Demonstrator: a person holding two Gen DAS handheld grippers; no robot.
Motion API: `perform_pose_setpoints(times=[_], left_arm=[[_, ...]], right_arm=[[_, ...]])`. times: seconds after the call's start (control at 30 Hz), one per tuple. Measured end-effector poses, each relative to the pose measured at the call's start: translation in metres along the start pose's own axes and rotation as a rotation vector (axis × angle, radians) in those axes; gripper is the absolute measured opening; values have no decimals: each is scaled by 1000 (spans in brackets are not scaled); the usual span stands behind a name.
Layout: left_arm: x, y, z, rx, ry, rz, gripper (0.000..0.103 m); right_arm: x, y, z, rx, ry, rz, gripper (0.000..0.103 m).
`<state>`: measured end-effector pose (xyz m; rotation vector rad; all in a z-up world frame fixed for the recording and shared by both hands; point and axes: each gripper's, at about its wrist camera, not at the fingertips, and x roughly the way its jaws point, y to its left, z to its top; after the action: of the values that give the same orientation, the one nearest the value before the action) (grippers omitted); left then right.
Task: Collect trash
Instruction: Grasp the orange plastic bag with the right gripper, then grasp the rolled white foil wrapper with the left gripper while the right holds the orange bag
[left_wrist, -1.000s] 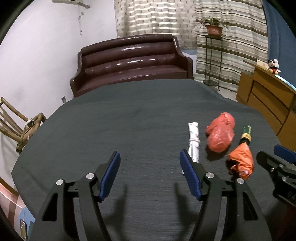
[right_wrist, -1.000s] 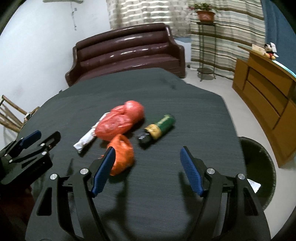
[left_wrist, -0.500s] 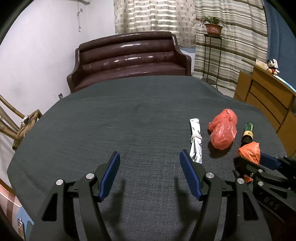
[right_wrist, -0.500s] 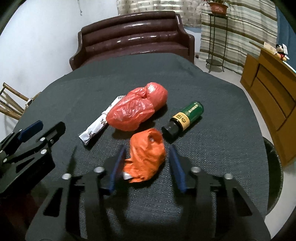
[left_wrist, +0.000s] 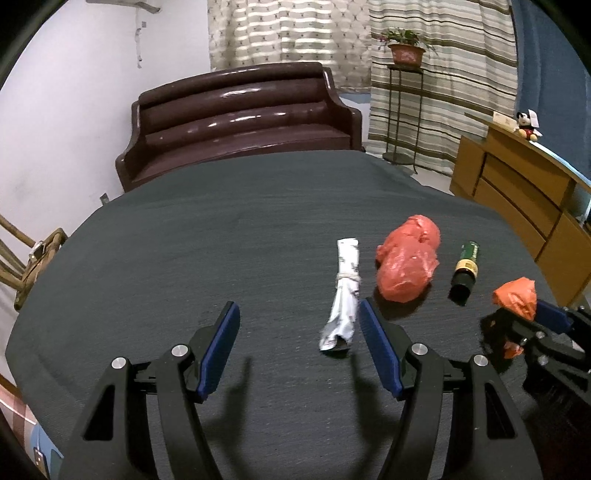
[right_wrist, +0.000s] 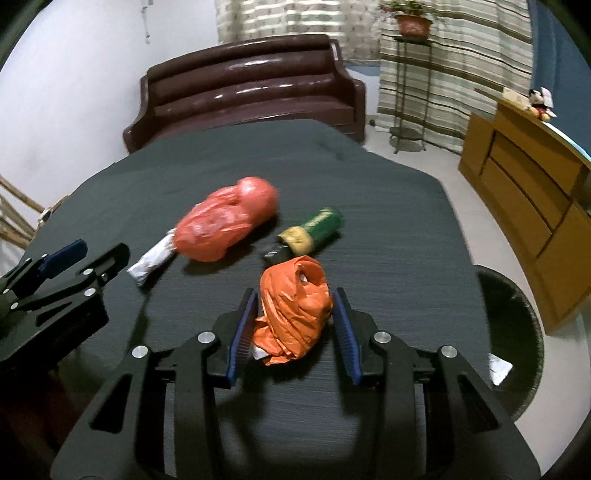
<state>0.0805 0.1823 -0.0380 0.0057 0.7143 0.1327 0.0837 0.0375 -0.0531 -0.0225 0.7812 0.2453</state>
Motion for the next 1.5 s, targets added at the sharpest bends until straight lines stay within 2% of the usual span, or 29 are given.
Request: perform_pose_setpoints(times=[0.17, 0.5, 0.8, 1.13, 1.37, 1.5], left_arm=[[11, -10, 6, 20, 15, -11, 65], [38, -13, 13, 4, 118, -47, 65], [43, -11, 9, -4, 167, -95, 46], [44, -15, 11, 0, 166, -98, 45], [44, -15, 11, 4, 158, -92, 20], [42, -16, 8, 15, 152, -95, 18]], right_arm=[[4, -24, 5, 42, -3, -23, 40], [19, -40, 17, 61, 10, -25, 40], [24, -43, 17, 64, 26, -16, 40], [24, -44, 18, 62, 27, -18, 40], [25, -44, 20, 60, 33, -16, 40], [25, -45, 20, 58, 33, -19, 40]])
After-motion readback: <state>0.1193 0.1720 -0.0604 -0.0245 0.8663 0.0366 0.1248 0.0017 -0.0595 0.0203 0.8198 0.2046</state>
